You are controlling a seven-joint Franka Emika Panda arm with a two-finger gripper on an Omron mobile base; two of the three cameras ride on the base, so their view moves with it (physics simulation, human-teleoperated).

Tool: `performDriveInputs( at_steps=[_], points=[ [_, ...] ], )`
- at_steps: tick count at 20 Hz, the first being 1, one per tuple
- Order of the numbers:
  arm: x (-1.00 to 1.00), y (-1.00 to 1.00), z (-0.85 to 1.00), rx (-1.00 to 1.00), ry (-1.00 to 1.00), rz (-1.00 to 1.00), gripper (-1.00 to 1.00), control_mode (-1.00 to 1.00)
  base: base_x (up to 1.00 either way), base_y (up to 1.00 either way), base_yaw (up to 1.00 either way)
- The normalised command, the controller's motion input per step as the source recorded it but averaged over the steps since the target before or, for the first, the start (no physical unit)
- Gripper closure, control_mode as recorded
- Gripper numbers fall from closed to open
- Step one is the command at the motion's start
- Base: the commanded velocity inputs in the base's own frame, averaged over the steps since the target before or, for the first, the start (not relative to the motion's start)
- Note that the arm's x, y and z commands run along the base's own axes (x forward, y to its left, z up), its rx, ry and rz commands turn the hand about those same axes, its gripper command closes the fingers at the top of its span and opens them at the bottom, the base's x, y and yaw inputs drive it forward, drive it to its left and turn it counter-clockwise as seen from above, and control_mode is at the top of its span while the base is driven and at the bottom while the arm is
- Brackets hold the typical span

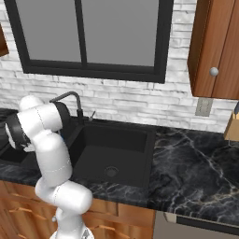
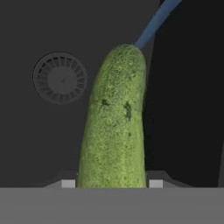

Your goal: Turn on the sink faucet. Then move the cucumber from the counter to the sink. Turn off the sink. Move the vegetable from the sink to the pot next to the stove. Finally move the pot to the rear left burner.

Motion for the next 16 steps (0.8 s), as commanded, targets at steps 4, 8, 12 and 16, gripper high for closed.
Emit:
performDriveInputs(
  at_steps=[4, 8, 12, 16],
  points=[
    [0.12, 0.11, -0.07, -0.01, 0.08, 0.00, 1.00, -1.00, 0.00, 0.00, 0.00],
    [0.15, 0.11, -0.09, 0.00, 0.08, 0.00, 1.00, -1.00, 0.00, 0.00, 0.00],
    [0.17, 0.05, -0.27, 0.00, 0.02, 0.00, 1.00, -1.00, 0.00, 0.00, 0.00],
    [0.09, 0.00, -0.33, 0.00, 0.01, 0.00, 1.00, -1.00, 0.00, 0.00, 0.00]
  ],
)
